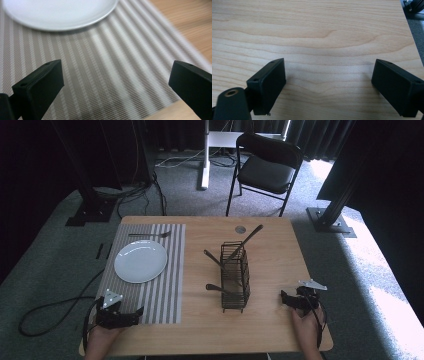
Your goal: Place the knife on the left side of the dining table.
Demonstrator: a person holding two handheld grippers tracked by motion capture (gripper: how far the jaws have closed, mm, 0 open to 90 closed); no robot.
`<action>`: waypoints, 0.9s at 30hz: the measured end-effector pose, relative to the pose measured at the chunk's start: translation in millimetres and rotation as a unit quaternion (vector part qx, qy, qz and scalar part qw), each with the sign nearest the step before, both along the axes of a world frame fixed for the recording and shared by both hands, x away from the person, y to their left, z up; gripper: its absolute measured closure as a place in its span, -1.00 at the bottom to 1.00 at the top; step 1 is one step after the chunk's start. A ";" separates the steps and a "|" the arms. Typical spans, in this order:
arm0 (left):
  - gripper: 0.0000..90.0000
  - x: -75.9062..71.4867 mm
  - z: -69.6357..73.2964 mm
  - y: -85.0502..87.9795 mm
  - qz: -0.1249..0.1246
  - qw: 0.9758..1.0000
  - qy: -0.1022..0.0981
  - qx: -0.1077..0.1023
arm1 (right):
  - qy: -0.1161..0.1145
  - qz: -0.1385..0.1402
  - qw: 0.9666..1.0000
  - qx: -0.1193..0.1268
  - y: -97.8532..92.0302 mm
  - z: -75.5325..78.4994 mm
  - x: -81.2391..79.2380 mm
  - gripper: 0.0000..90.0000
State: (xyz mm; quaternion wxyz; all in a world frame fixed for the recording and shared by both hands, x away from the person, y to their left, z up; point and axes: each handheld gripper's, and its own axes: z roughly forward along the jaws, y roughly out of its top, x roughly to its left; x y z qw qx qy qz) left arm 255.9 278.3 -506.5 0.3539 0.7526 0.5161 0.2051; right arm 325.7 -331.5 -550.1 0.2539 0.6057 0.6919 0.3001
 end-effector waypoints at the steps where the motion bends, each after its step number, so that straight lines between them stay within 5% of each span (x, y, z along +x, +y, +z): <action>1: -1.00 0.5 3.5 -3.4 -0.008 1.000 -0.004 0.000 | 0.000 0.000 1.000 0.000 0.0 0.0 0.0 -0.74; 20: -1.00 -5.5 33.0 -38.0 -0.082 0.996 -0.035 -0.005 | 0.000 0.000 1.000 0.000 0.0 0.0 0.0 -0.74; 22: -1.00 -7.9 38.8 -44.7 -0.096 0.994 -0.041 -0.009 | 0.000 0.000 1.000 0.000 0.0 0.0 0.0 -0.74; 24: -1.00 -8.8 44.5 -50.2 -0.117 0.992 -0.045 -0.034 | 0.000 0.000 1.000 0.000 0.0 0.0 0.0 -0.74; 27: -1.00 -9.8 48.9 -57.9 -0.127 0.990 -0.054 -0.029 | 0.000 0.000 1.000 0.000 0.0 0.0 0.0 -0.74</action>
